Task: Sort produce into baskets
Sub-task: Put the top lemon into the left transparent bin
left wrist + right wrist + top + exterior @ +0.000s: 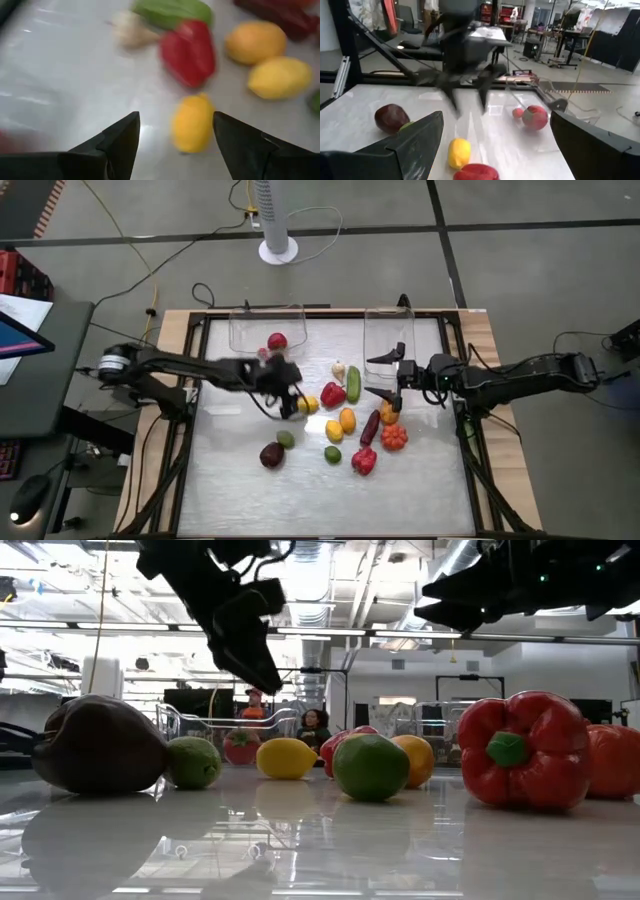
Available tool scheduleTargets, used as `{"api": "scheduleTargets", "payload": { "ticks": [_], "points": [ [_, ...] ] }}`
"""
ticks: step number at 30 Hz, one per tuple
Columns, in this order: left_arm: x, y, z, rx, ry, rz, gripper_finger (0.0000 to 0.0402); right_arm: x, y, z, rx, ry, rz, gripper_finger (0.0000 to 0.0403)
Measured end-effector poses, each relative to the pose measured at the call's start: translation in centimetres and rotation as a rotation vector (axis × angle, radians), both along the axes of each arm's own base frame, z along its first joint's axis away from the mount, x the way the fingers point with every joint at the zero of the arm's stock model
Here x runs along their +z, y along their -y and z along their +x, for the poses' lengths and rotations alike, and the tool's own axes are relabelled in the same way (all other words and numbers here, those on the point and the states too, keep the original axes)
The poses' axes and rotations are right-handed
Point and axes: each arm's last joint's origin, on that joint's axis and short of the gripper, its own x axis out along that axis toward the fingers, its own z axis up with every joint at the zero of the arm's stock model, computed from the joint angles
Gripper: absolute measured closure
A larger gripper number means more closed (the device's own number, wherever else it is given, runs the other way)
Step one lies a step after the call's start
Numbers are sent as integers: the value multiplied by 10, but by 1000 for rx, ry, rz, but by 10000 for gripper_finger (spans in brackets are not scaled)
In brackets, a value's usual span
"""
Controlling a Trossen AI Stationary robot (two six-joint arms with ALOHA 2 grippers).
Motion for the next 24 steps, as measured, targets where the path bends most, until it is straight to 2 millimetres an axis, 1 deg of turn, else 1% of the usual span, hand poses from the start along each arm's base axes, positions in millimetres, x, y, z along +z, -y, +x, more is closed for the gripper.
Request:
{"api": "scheduleTargets", "payload": {
  "ticks": [2,4,7,9,10,14,19,22,24],
  "points": [
    [-13,9,8,-14,-14,-9,164,1,1,0,9,9,-4,10],
    [-22,14,13,6,-31,-16,165,3,1,0,33,26,-5,10],
    [-27,15,21,31,-44,-2,163,4,3,0,55,37,-9,10],
    [-27,16,26,14,-46,20,159,4,4,0,48,40,-10,10],
    [-27,17,29,-2,-42,30,155,4,5,0,44,40,-12,10],
    [-37,20,37,-41,-57,47,127,4,6,0,49,37,-14,10],
    [-59,18,40,-41,-136,50,95,3,5,0,63,36,-13,10],
    [-63,17,40,-30,-153,55,93,3,5,0,63,36,-8,10],
    [-63,17,40,-31,-153,58,102,3,5,0,63,31,-5,10]
  ]
}}
